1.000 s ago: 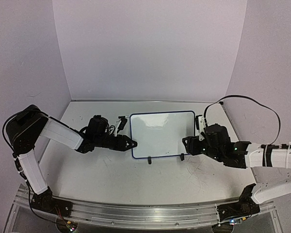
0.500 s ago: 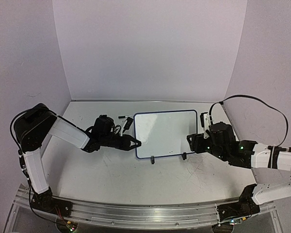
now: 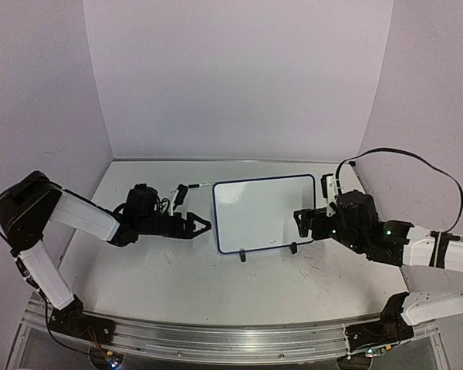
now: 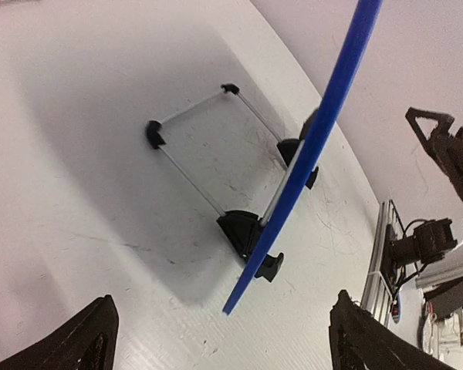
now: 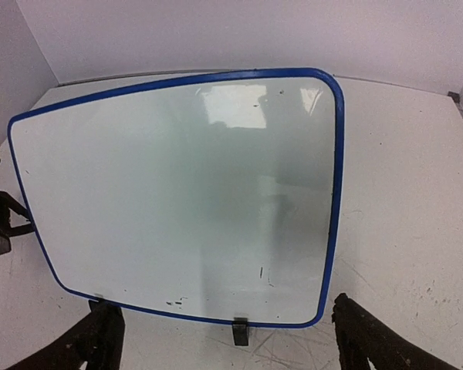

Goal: Write a sentence on the whiteboard
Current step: Move the whiteboard to the center of the board, then pick up the whiteboard marker from the corner of the board.

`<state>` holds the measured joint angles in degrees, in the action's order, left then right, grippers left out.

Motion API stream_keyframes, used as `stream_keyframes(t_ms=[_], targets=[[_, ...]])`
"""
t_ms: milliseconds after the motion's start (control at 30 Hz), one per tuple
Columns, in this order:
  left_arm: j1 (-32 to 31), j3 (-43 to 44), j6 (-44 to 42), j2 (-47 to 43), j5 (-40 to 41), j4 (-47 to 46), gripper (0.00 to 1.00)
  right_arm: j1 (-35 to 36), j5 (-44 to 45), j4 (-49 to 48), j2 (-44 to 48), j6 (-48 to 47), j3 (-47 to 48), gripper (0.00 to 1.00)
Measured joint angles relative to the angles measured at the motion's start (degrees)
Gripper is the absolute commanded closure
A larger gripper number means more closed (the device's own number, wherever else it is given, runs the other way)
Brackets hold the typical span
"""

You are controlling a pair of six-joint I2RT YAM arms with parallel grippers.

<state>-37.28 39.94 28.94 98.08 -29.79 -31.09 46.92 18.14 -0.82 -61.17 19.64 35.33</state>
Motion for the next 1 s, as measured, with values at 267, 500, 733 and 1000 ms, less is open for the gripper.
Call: stream_keyframes(t_ms=[267, 500, 733, 1000], targets=[[11.7, 9.1, 5.5, -4.1, 5.9, 8.9, 0.01, 0.0, 3.3, 2.9, -3.0, -4.1, 7.6, 0.02], [11.5, 33.0, 0.2, 11.9, 14.6, 24.2, 0.04, 0.0, 8.3, 5.7, -3.7, -5.2, 8.6, 0.02], [12.1, 52.0, -15.3, 26.9, 15.4, 33.5, 0.04, 0.0, 9.0, 6.4, 0.9, -4.8, 6.8, 0.02], [12.4, 64.6, -33.2, 39.6, 10.1, 41.0, 0.01, 0.0, 9.1, 6.5, 8.9, -5.1, 5.3, 0.02]])
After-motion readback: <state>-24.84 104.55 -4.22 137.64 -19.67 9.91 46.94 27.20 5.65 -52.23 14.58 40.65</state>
